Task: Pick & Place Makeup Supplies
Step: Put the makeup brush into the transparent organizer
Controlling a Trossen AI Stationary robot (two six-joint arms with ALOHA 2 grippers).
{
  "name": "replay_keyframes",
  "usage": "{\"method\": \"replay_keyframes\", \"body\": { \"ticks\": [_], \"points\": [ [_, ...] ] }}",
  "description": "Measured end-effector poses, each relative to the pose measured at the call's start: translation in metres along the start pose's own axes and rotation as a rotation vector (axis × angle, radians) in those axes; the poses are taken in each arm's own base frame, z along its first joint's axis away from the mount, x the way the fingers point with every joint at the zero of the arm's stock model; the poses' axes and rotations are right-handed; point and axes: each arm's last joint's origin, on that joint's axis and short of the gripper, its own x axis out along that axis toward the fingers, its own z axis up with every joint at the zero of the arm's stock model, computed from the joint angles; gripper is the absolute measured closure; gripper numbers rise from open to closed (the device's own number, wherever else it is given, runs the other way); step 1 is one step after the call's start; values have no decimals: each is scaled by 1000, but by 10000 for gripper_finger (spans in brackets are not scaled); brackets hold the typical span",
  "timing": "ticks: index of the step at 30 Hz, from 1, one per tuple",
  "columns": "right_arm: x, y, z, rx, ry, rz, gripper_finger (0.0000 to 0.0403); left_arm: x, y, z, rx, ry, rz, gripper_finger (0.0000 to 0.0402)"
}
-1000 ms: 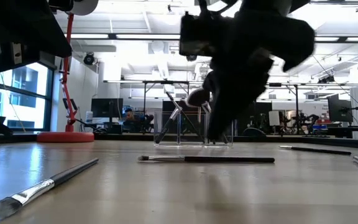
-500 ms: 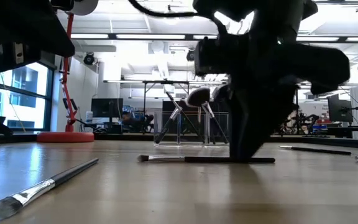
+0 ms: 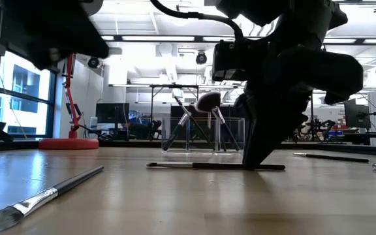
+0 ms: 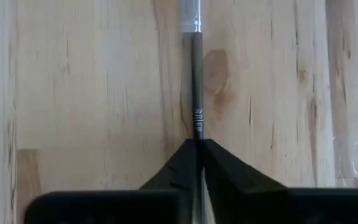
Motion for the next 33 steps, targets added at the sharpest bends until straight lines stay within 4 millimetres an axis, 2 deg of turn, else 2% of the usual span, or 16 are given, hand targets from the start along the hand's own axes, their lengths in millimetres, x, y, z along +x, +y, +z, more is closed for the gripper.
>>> {"method": "replay_keyframes", "body": {
  "ticks": [4, 9, 12, 15, 22, 25, 33],
  "points": [
    [1, -5, 1, 14, 4, -18, 387, 12, 3, 19, 48, 3, -54, 344],
    [2, -15, 3, 45, 23, -1, 397, 26, 18, 40, 73, 32, -64, 300],
    [3, -20, 4, 60, 32, 13, 393, 32, 25, 49, 96, 33, -52, 287],
    [3, -22, 5, 75, 36, 18, 395, 35, 31, 52, 200, 61, -51, 285],
    [3, -22, 5, 113, 36, 11, 394, 54, 41, 44, 402, 133, -7, 284],
    [4, -23, 5, 153, 28, 3, 393, 67, 46, 32, 494, 183, 26, 284],
    [5, -24, 11, 236, -34, 4, 396, 88, 55, 12, 590, 266, 62, 284]
  ]
}}
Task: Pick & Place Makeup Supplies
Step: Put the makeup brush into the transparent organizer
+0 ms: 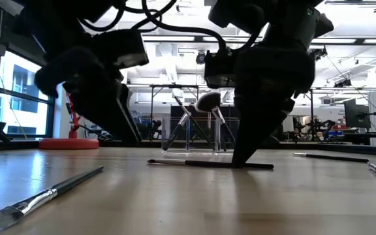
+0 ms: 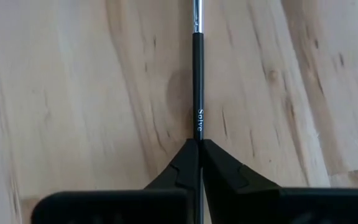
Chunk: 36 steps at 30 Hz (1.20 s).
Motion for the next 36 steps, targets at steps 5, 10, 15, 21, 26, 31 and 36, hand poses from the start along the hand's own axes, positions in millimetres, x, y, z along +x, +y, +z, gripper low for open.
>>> {"method": "replay_keyframes", "body": {
  "ticks": [5, 10, 15, 21, 26, 31, 36],
  "points": [
    [0, 0, 1, 24, -12, 1, 390, 2, 0, -1, 124, 4, 16, 284],
    [0, 1, 1, 24, -10, 11, 397, 5, 14, 2, 169, 7, 69, 284],
    [0, 1, 1, 33, -10, 14, 396, 11, 37, 8, 114, 27, 59, 284],
    [0, 1, 1, 44, -11, 13, 394, 13, 43, 10, 120, 46, -125, 284],
    [1, -3, 4, 60, -9, 22, 397, 13, 40, 10, 144, 40, -136, 284],
    [1, -5, 8, 39, -19, 49, 398, 13, 41, 14, 139, 4, -106, 284],
    [2, -7, 9, 58, -31, 35, 400, 13, 41, 14, 138, 2, -107, 284]
  ]
}}
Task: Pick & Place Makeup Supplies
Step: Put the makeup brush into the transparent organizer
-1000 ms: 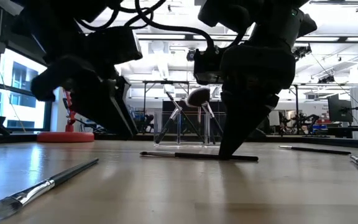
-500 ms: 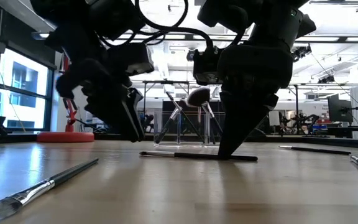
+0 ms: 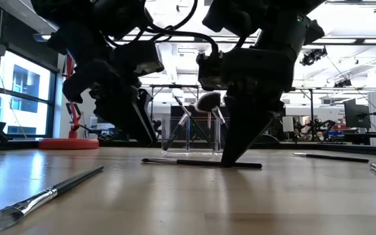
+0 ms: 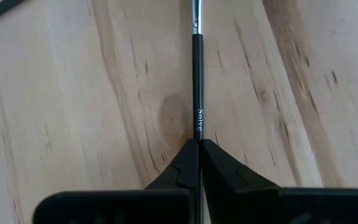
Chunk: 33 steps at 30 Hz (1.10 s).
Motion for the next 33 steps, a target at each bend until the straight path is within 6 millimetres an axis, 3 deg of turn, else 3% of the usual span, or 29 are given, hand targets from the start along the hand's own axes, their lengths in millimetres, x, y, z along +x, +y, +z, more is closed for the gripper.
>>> {"method": "replay_keyframes", "body": {
  "ticks": [8, 18, 28, 33],
  "points": [
    [1, -5, 4, 35, 3, 13, 400, 17, -2, -11, -4, 65, -41, 284],
    [1, -5, 4, 36, 4, 22, 400, 19, -1, -12, 13, 69, -13, 287],
    [1, -5, 4, 36, 3, 25, 392, 19, -1, -12, 35, 69, -6, 386],
    [1, -5, 4, 41, 5, 29, 392, 19, -1, -13, 40, 78, -1, 393]
  ]
}}
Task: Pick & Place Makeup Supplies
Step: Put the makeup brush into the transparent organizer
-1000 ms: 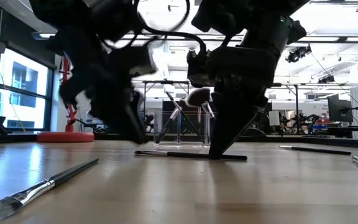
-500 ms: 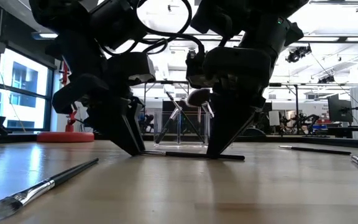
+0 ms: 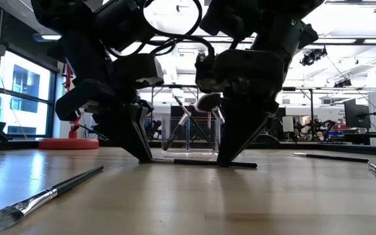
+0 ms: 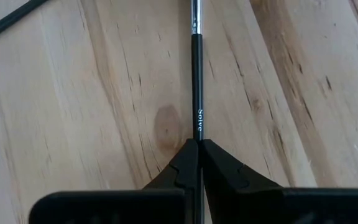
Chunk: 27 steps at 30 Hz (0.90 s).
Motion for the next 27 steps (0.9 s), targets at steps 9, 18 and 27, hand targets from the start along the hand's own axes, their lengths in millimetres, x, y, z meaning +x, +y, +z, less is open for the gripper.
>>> {"method": "replay_keyframes", "body": {
  "ticks": [9, 18, 27],
  "points": [
    [-25, 2, 8, -3, -70, 13, 391, 0, 0, -3, 2, 34, 7, 400],
    [-39, 1, 14, 2, -110, 31, 386, 0, 1, -4, 2, 38, 13, 401],
    [-40, 2, 14, 13, -118, 34, 306, 0, 1, -4, 2, 38, 13, 401]
  ]
}}
